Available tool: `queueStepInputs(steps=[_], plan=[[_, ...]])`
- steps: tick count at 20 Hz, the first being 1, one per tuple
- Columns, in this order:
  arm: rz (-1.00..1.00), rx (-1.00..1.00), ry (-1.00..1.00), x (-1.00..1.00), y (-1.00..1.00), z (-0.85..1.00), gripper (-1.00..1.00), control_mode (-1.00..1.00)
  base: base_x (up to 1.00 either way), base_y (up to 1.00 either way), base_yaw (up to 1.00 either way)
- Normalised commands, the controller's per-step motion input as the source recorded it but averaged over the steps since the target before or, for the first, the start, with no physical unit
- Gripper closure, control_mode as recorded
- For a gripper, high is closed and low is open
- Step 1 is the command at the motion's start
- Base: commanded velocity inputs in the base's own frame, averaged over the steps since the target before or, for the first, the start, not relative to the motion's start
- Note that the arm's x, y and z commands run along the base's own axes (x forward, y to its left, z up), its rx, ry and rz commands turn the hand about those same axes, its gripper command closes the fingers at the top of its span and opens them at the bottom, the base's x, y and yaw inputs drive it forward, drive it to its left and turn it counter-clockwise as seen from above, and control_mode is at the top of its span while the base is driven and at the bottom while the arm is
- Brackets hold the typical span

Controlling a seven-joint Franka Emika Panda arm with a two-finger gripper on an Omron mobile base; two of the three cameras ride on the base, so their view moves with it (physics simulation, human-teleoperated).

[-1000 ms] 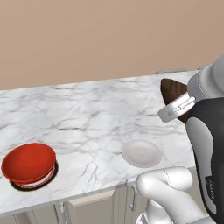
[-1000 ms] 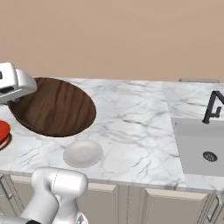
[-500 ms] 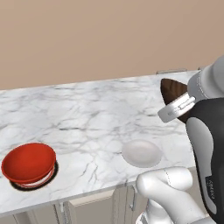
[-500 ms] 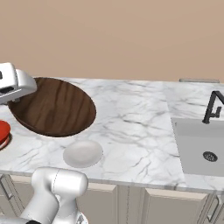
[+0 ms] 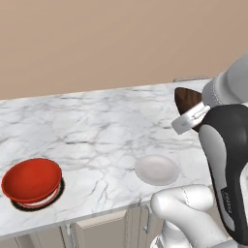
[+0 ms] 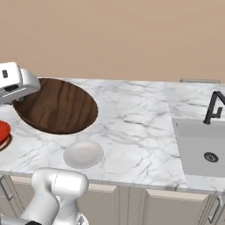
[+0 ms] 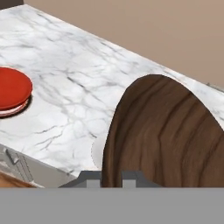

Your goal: Move the bowls from the cabinet to the plates on the dining table.

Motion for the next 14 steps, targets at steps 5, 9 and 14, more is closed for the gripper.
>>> queueStepInputs(steps=[5, 9, 14], plan=[[0.08, -0.02, 0.00, 0.34, 0.00, -0.15, 1.00, -1.00, 0.00, 0.00, 0.00], [0.07, -0.01, 0.00, 0.16, 0.00, -0.22, 1.00, -1.00, 0.00, 0.00, 0.00], [0.03, -0.01, 0.01, 0.17, 0.00, -0.63, 1.00, -1.00, 0.00, 0.00, 0.00]])
